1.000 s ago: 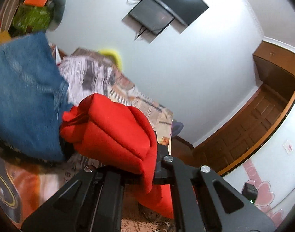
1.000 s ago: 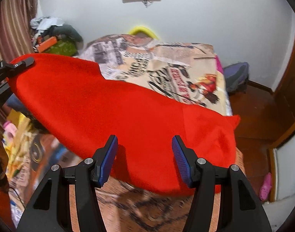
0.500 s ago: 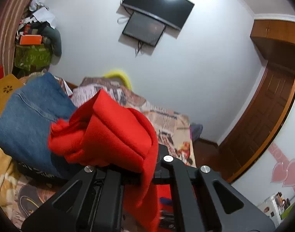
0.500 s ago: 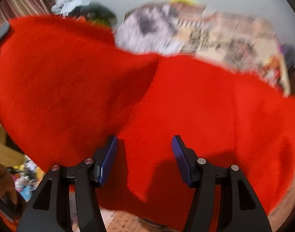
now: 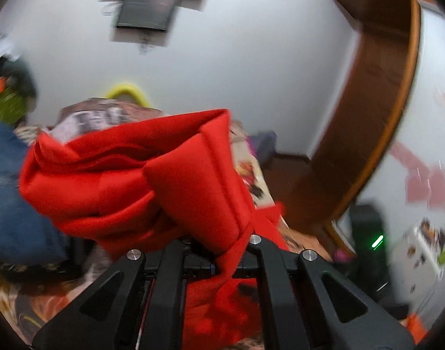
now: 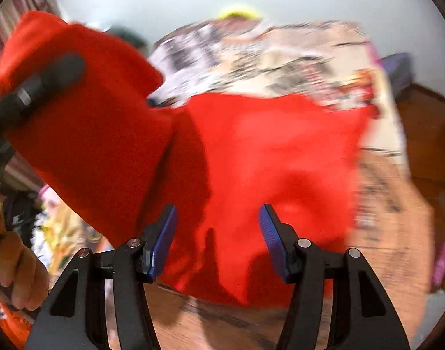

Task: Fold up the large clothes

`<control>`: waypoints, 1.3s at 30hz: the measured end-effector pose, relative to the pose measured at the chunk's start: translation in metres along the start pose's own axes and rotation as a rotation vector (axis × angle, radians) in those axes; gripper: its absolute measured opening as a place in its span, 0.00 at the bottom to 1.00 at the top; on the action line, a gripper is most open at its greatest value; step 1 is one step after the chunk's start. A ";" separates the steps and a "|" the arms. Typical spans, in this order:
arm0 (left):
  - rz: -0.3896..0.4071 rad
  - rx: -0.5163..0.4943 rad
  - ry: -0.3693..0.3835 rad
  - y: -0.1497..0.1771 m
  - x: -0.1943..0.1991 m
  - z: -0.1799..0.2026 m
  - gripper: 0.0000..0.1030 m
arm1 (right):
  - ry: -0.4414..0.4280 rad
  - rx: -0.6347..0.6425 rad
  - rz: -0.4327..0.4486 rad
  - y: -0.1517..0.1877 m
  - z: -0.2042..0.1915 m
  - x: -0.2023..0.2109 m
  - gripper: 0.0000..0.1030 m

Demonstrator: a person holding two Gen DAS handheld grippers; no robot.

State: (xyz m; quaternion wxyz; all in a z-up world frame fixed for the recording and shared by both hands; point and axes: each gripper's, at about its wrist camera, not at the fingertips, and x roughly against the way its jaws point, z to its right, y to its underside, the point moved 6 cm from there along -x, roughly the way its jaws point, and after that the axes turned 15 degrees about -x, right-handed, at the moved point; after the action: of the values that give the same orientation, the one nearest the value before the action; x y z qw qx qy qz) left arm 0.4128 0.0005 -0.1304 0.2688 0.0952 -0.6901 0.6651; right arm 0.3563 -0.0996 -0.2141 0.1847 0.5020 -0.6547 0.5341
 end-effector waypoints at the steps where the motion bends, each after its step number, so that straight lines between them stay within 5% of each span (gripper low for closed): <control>1: -0.021 -0.031 0.025 0.004 -0.008 0.015 0.03 | 0.035 0.000 0.018 0.000 0.011 0.008 0.53; 5: -0.169 -0.091 0.177 0.043 -0.050 0.067 0.03 | 0.165 -0.010 0.047 0.003 0.051 0.029 0.53; 9: -0.320 -0.108 0.246 0.089 -0.075 0.086 0.04 | 0.200 -0.047 0.032 0.013 0.076 0.035 0.53; 16: -0.368 -0.087 0.276 0.097 -0.059 0.074 0.14 | 0.171 -0.045 0.045 0.016 0.077 0.054 0.53; 24: -0.309 -0.229 0.137 0.081 -0.011 0.068 0.53 | 0.062 0.042 0.110 0.003 0.025 0.070 0.53; 29: -0.296 -0.236 0.034 0.078 0.005 0.035 0.55 | 0.032 0.093 0.123 -0.004 -0.010 0.052 0.76; 39: -0.393 -0.129 -0.032 0.110 -0.018 -0.019 0.58 | 0.121 0.140 0.046 0.000 -0.015 -0.005 0.76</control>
State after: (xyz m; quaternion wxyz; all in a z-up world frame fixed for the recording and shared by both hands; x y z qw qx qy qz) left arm 0.3789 0.0258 -0.2353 0.3877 0.2212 -0.7037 0.5528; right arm 0.3545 -0.0842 -0.2127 0.1760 0.4654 -0.6148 0.6120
